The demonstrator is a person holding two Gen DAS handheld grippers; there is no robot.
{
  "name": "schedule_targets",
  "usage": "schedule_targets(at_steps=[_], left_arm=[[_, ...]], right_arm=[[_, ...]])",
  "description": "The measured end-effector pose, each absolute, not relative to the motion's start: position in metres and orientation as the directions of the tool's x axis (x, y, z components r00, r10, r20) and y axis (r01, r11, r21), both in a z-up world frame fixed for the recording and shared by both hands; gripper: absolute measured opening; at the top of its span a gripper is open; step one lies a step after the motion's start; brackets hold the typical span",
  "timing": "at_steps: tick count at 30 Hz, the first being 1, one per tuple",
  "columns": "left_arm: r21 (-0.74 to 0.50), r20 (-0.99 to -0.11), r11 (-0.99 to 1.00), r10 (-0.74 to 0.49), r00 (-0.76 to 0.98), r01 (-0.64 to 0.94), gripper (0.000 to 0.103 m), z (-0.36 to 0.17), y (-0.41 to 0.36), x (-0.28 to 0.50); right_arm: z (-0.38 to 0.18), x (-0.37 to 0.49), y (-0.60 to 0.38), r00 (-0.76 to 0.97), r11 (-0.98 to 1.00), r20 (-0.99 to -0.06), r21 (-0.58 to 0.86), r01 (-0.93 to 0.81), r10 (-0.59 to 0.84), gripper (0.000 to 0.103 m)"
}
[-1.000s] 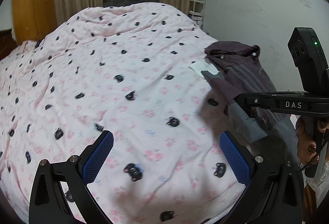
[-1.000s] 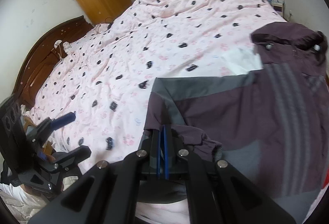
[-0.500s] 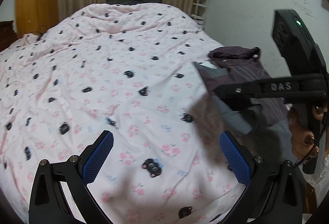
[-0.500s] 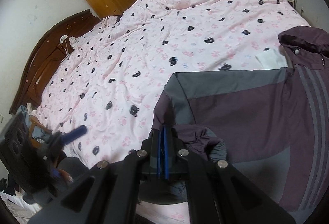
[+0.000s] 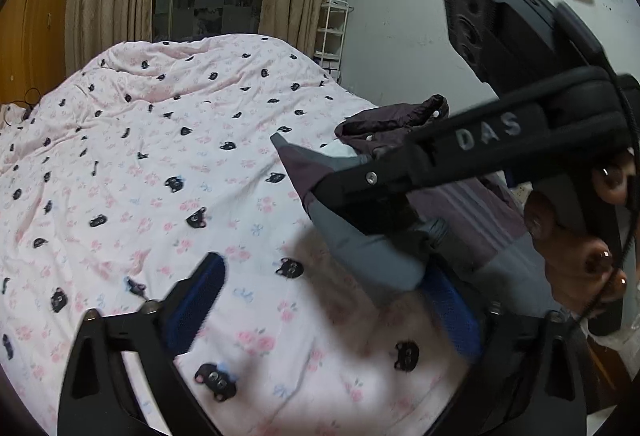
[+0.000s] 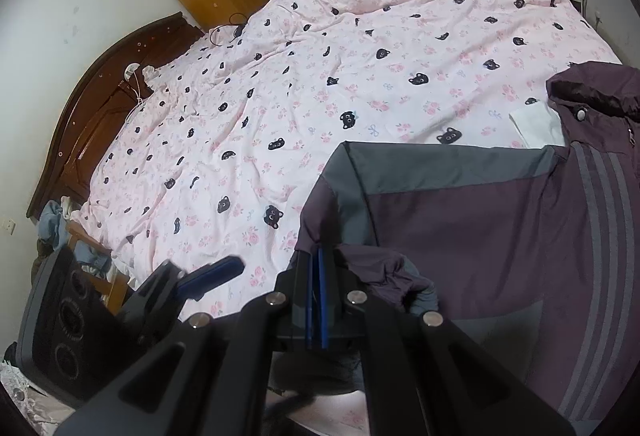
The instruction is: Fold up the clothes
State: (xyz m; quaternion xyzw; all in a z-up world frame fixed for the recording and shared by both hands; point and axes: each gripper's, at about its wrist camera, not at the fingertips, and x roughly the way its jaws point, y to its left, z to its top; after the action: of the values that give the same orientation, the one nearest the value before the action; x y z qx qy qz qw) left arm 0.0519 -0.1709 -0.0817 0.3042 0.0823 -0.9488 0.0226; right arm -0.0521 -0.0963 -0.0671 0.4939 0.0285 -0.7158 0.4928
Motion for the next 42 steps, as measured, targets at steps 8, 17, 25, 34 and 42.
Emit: schedule_targets(at_steps=[8, 17, 25, 34, 42], left_arm=[[-0.18, -0.64, -0.984, 0.103, -0.762, 0.019, 0.025, -0.092, -0.153, 0.031], [-0.179, -0.646, -0.984, 0.103, -0.756, 0.019, 0.01, -0.094, -0.152, 0.032], [-0.153, -0.657, -0.987, 0.073, -0.75, 0.038, 0.009, -0.095, -0.153, 0.029], [-0.158, -0.659, -0.986, 0.061, -0.749, 0.059, 0.009, -0.094, -0.161, 0.03], [-0.146, -0.656, -0.985, 0.029, -0.755, 0.089, 0.009, -0.094, -0.167, 0.031]], right_arm=[[-0.069, -0.057, -0.084, -0.032, -0.522, -0.736, 0.447, 0.727, -0.676, 0.003], [-0.072, -0.057, -0.079, -0.041, -0.527, -0.737, 0.441, 0.726, -0.674, 0.005], [-0.073, -0.054, -0.078, -0.065, -0.539, -0.745, 0.416, 0.733, -0.664, 0.008], [-0.055, -0.059, -0.043, -0.159, -0.583, -0.72, 0.39, 0.712, -0.675, 0.053], [-0.052, -0.073, 0.013, -0.358, -0.736, -0.756, 0.234, 0.635, -0.549, 0.053]])
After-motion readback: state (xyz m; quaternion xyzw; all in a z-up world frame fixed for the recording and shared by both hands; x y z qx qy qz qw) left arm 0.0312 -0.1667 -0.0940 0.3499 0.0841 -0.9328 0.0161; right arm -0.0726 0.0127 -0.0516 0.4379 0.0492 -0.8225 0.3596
